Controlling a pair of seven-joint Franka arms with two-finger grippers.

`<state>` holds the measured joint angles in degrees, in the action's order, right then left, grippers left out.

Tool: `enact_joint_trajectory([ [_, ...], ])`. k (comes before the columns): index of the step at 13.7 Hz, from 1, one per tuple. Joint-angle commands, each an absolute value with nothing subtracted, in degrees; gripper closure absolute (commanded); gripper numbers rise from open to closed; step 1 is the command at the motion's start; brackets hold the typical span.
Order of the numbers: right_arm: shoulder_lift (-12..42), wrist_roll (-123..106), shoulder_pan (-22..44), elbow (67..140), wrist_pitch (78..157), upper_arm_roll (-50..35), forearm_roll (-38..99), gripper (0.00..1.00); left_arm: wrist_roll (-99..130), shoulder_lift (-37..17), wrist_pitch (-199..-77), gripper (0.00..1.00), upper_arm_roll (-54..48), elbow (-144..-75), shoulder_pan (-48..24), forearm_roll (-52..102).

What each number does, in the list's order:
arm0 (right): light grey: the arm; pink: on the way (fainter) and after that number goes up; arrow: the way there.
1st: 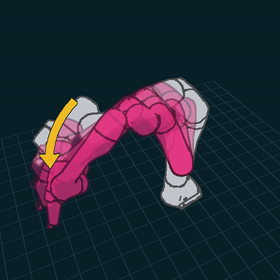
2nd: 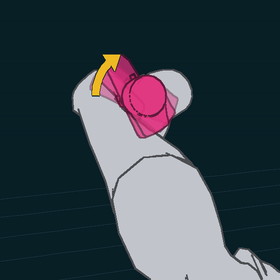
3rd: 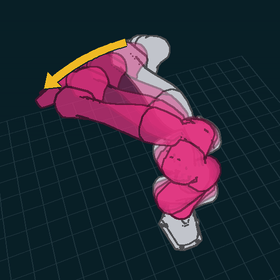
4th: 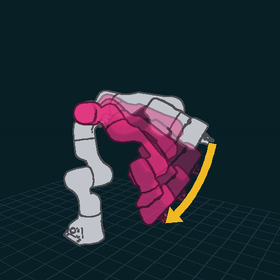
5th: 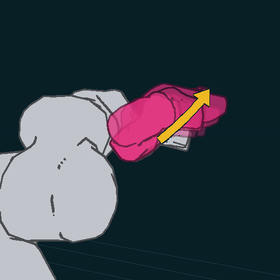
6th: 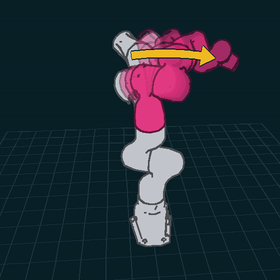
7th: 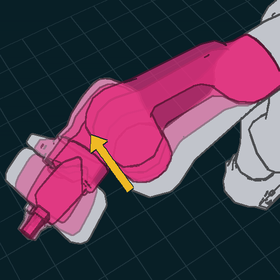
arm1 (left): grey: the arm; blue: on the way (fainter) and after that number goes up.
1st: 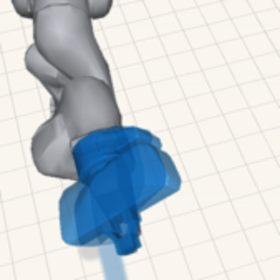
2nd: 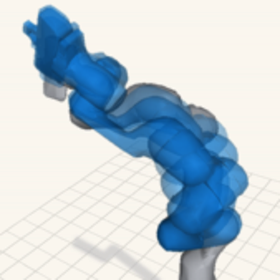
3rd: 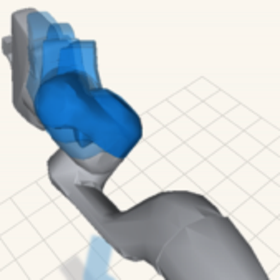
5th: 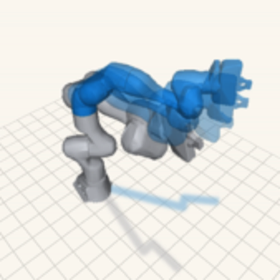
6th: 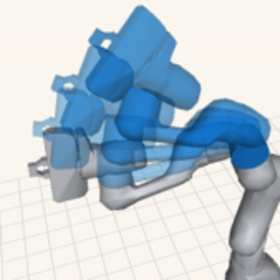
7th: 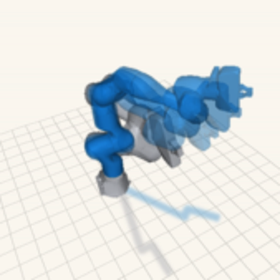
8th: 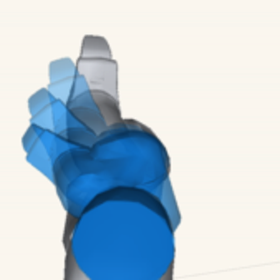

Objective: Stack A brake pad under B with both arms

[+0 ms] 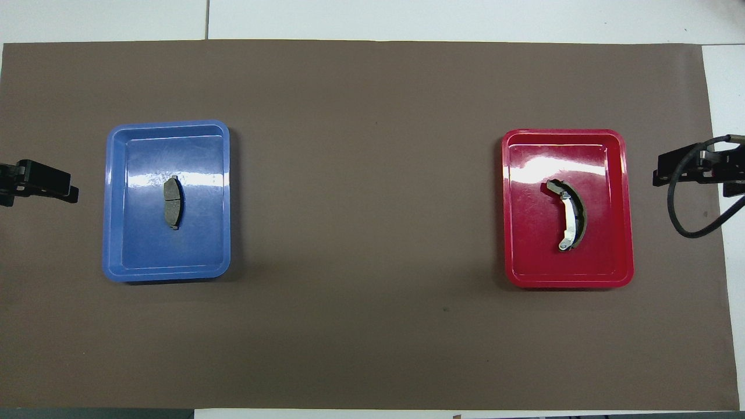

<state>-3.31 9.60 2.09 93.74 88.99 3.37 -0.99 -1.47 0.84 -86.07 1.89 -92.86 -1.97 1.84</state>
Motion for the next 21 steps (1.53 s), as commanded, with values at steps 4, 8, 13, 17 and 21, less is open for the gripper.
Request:
enact_joint_trajectory([
  [4,-3.3,8.3,1.5,93.3,88.1,3.3,-0.7,0.01,-0.3,4.0,-94.3,0.01,1.1,-99.6,-2.0,1.1],
  [8,-3.3,8.3,1.5,93.2,88.1,3.3,-0.7,0.01,-0.3,5.0,-102.9,0.01,1.0,-106.9,-2.0,1.1],
  [13,-3.3,8.3,1.5,93.3,88.1,3.3,-0.7,0.01,-0.3,4.1,-119.6,0.01,0.8,-120.6,-2.8,1.1],
  [17,-3.3,8.3,1.5,93.3,88.1,3.3,-0.7,0.01,-0.4,2.6,-125.9,0.02,0.8,-125.7,-2.8,1.1],
  [21,-3.3,8.3,1.5,93.3,88.2,3.3,-0.7,0.01,-0.4,-1.1,-130.4,0.02,0.7,-125.8,-2.9,1.1],
])
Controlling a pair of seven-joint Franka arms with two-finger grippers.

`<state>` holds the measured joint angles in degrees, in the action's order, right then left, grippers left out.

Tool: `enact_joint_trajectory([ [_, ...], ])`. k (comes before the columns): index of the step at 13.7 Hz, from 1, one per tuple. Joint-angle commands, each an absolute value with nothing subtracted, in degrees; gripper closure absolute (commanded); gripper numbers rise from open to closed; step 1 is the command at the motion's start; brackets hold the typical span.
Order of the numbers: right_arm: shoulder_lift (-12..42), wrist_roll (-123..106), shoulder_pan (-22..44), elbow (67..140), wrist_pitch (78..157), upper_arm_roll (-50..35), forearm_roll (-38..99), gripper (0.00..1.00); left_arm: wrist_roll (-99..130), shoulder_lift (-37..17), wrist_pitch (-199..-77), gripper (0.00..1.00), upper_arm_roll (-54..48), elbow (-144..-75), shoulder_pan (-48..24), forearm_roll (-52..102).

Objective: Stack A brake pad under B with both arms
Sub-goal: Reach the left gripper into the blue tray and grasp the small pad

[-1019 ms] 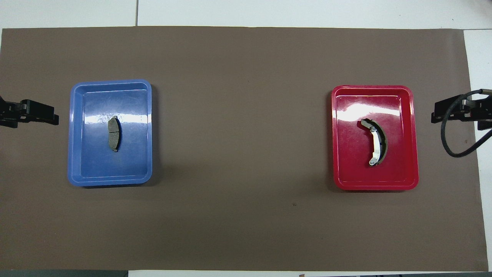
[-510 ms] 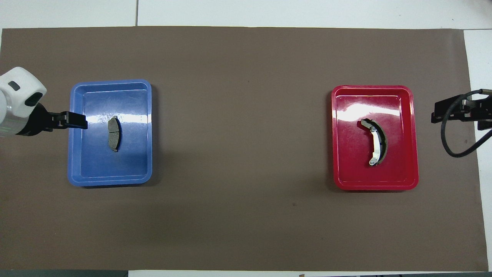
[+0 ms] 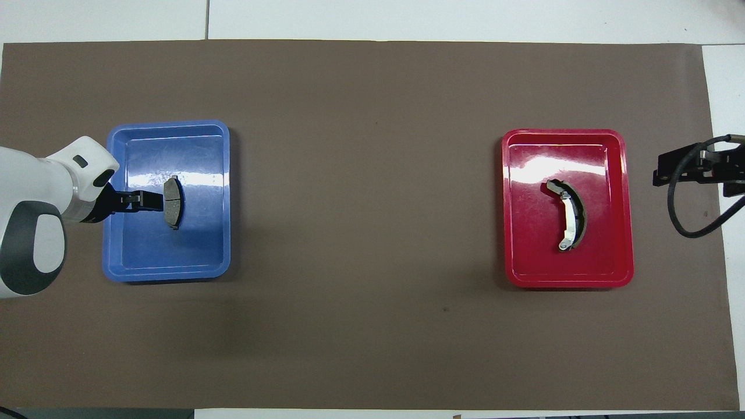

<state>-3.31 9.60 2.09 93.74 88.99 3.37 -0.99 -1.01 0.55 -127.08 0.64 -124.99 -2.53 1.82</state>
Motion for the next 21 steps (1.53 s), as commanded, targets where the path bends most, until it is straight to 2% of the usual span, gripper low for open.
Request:
enact_joint_trajectory([
  [1,-3.3,8.3,1.5,93.3,88.2,3.3,-0.7,0.01,-0.3,-2.5,-131.9,0.02,0.7,-125.8,-3.1,1.1],
  [6,-3.3,8.3,1.5,93.3,88.2,3.3,-0.7,0.01,0.4,-8.6,-143.3,0.03,0.7,-128.1,-4.5,1.1],
  [10,-3.3,8.3,1.5,93.3,88.1,3.3,-0.7,0.01,-0.2,-9.7,-143.3,0.03,0.7,-128.1,-4.5,1.1],
  [11,-3.3,8.3,1.5,93.3,88.1,3.3,-0.7,0.01,-0.1,-9.7,-143.3,0.07,0.7,-128.1,-4.5,1.1],
  [13,-3.3,8.3,1.5,93.3,88.1,3.3,-0.7,0.01,0.1,-9.3,-143.3,0.17,0.7,-129.3,-4.4,1.1],
  [14,-3.3,8.3,1.5,93.3,88.1,3.3,-0.7,0.01,0.0,-9.1,-143.3,0.27,0.7,-129.6,-4.3,1.1],
  [16,-3.3,8.3,1.5,93.3,88.1,3.3,-0.7,0.01,0.5,-9.2,-143.3,0.69,0.8,-129.5,-4.0,1.1],
  [17,-3.3,8.3,1.5,93.3,88.1,3.3,-0.7,0.01,0.4,-9.1,-143.3,0.84,0.8,-128.9,-3.7,1.1],
  [19,-3.3,8.3,1.5,93.3,88.1,3.3,-0.7,0.01,0.4,-8.5,-142.8,0.96,0.9,-127.5,-3.6,1.1],
  [21,-3.3,8.3,1.5,93.3,88.1,3.3,-0.7,0.01,0.5,-6.1,-141.3,0.97,1.0,-127.4,-3.7,1.2],
])
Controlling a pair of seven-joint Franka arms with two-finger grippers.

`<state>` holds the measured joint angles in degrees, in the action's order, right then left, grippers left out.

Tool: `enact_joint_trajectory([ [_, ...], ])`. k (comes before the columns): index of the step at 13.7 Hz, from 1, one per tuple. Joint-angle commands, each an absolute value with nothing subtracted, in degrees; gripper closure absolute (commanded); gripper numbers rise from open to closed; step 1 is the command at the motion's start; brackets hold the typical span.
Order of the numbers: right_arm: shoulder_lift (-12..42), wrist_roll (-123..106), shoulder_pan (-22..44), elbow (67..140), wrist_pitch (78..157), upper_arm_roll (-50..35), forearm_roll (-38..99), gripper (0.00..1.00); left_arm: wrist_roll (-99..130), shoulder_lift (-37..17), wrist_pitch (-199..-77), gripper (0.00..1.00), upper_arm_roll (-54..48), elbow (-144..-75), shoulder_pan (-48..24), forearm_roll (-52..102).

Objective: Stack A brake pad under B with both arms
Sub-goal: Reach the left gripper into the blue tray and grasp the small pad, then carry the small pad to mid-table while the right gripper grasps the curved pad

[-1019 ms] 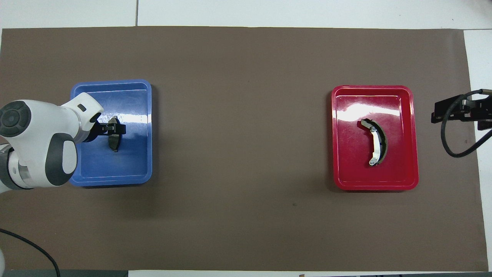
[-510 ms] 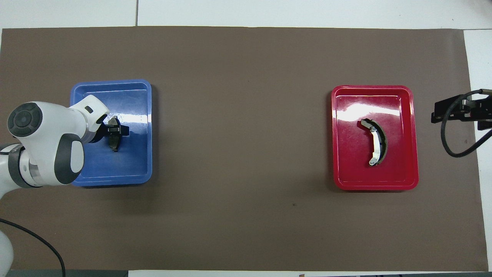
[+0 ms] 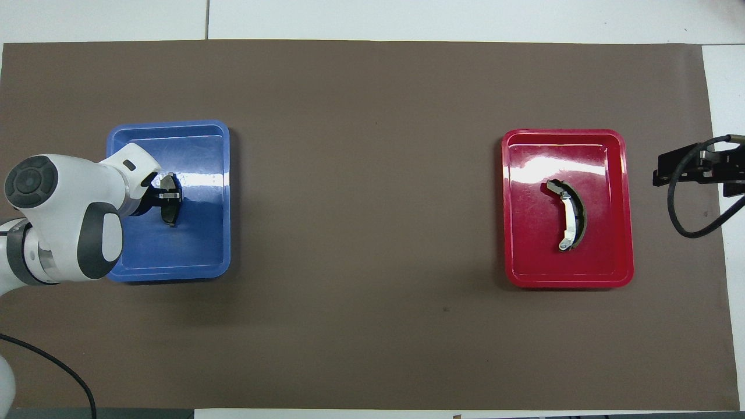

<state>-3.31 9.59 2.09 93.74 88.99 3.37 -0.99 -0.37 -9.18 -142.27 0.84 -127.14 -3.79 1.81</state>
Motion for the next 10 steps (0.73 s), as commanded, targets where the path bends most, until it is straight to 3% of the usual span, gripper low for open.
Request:
enact_joint_trajectory([
  [1,-3.3,8.3,1.5,93.3,88.2,3.3,-0.7,0.01,1.4,-4.1,-138.8,0.97,1.0,-126.8,-3.8,1.2],
  [4,-4.4,8.6,1.5,95.4,88.8,3.3,-0.7,0.01,5.3,-1.7,-128.9,0.97,0.6,-121.9,-7.3,1.1],
  [7,-5.6,7.3,0.9,99.6,94.7,3.3,-0.3,0.01,12.5,-2.7,-129.1,0.97,0.6,-121.2,-15.0,1.0],
  [10,-6.5,4.7,1.1,108.9,104.0,3.3,0.3,0.01,22.8,-6.0,-132.2,0.99,0.6,-121.1,-24.6,-0.4],
])
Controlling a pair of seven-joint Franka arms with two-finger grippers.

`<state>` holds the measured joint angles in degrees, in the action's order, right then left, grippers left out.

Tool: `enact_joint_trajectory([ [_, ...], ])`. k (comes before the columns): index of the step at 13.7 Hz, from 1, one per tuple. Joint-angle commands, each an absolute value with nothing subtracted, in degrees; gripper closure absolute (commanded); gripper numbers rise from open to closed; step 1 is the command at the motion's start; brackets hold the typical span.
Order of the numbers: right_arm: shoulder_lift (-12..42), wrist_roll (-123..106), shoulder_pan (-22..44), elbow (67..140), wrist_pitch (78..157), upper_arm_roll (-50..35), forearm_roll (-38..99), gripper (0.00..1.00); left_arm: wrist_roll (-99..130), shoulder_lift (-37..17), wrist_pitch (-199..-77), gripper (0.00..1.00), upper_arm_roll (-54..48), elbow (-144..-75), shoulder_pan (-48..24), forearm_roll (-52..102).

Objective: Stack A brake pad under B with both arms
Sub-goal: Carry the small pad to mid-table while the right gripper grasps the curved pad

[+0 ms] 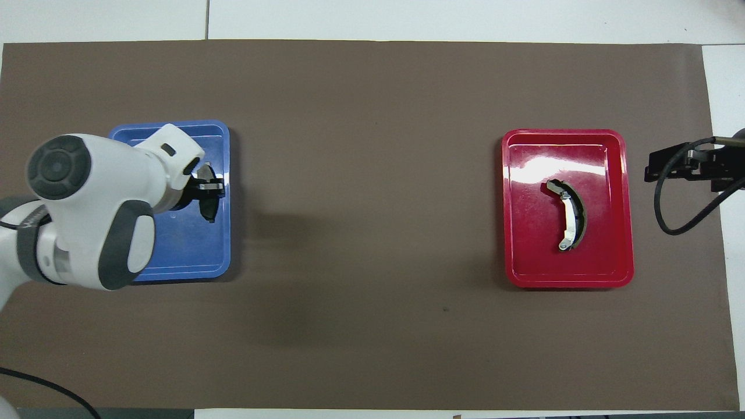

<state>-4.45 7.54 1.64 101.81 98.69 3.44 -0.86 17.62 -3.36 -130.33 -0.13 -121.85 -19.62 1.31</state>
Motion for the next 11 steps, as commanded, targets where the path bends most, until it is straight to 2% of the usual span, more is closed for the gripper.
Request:
enact_joint_trajectory([
  [1,-5.0,2.3,1.0,109.9,105.0,3.3,0.3,0.01,24.7,-7.4,-133.0,0.99,0.6,-120.9,-27.3,-0.6],
  [3,-1.9,-0.1,1.0,112.1,109.1,3.3,0.4,0.01,29.8,-10.3,-133.2,0.99,0.6,-117.5,-31.4,-0.6],
  [4,-1.7,-0.5,1.0,114.7,112.3,3.3,0.4,0.01,32.8,-13.5,-132.8,0.99,0.7,-113.9,-33.4,-0.6],
  [6,-1.4,-2.8,1.0,122.4,122.7,3.3,0.5,0.01,35.6,-18.2,-132.9,0.99,0.6,-108.9,-34.8,-0.7],
  [8,0.3,-3.3,1.1,127.2,131.5,3.3,1.3,0.01,36.5,-19.5,-133.7,0.98,0.6,-109.2,-38.8,-0.7],
  [11,3.1,-6.9,0.8,129.0,135.3,3.3,1.3,0.01,36.4,-22.6,-141.0,0.89,0.4,-109.6,-40.7,-0.7],
])
